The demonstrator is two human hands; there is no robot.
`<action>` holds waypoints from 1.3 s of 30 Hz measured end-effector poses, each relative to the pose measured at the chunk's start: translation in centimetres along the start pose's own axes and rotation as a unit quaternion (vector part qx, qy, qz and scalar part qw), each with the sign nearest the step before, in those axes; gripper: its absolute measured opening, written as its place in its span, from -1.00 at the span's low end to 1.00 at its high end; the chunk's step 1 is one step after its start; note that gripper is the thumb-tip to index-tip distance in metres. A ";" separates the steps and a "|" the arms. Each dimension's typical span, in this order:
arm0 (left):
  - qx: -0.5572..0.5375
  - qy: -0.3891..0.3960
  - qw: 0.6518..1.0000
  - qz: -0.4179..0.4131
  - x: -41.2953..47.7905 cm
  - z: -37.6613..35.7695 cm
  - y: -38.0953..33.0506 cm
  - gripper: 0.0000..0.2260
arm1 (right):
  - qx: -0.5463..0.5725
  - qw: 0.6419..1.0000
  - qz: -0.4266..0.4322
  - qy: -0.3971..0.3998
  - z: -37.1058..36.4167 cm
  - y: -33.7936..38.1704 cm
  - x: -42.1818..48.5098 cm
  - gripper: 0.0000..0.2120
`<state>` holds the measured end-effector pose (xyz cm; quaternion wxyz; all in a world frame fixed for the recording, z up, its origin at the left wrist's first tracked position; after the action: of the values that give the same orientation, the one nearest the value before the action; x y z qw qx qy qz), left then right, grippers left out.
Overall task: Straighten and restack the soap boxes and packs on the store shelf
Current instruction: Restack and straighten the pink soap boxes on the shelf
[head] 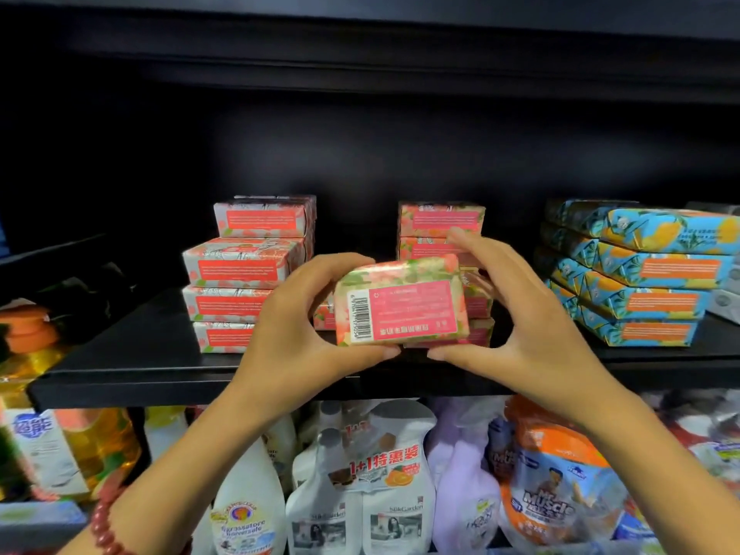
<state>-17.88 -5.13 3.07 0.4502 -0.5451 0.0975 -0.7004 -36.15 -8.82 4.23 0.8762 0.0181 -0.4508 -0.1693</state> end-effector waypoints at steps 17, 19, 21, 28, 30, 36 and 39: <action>-0.030 0.012 0.995 0.095 0.3 0.2 1.7 -0.34 | 0.057 0.995 0.006 -0.086 -1.4 1.0 0.1 -0.69; -0.032 0.045 0.988 0.143 0.5 0.1 2.6 -0.32 | 0.033 0.993 0.056 -0.094 -1.9 1.3 0.0 -0.76; -0.024 0.075 0.986 0.147 0.6 0.0 2.8 -0.35 | 0.023 0.991 0.085 -0.098 -2.4 1.3 -0.1 -0.80; 0.053 0.001 0.995 0.090 0.5 1.5 1.8 -0.42 | -0.010 0.995 0.076 -0.060 -3.1 0.2 -0.7 -0.62; 0.116 -0.029 0.991 0.059 0.8 2.1 1.0 -0.34 | -0.002 0.997 0.050 -0.065 -3.2 -0.1 -1.2 -0.53; 0.264 -0.046 0.963 0.017 2.5 2.0 0.1 -0.30 | 0.025 0.998 -0.035 -0.036 -4.5 -1.6 -2.2 -0.26; 0.315 -0.050 0.948 0.009 2.0 1.3 0.5 -0.35 | 0.005 0.997 -0.082 0.000 -5.4 -2.6 -3.0 -0.31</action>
<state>-16.54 -6.42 4.65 0.6094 -0.4092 -0.1464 -0.6631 -34.22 -10.95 -1.77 0.8591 0.0591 -0.4489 -0.2387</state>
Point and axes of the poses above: each hand's wrist, its own x-axis towards the middle knuckle, its own z-axis out of the back of the hand, y = z × x, the point moved 6 cm from there along x, towards the middle knuckle, and after that the axes turned 9 degrees about z, right-handed, at the moved point
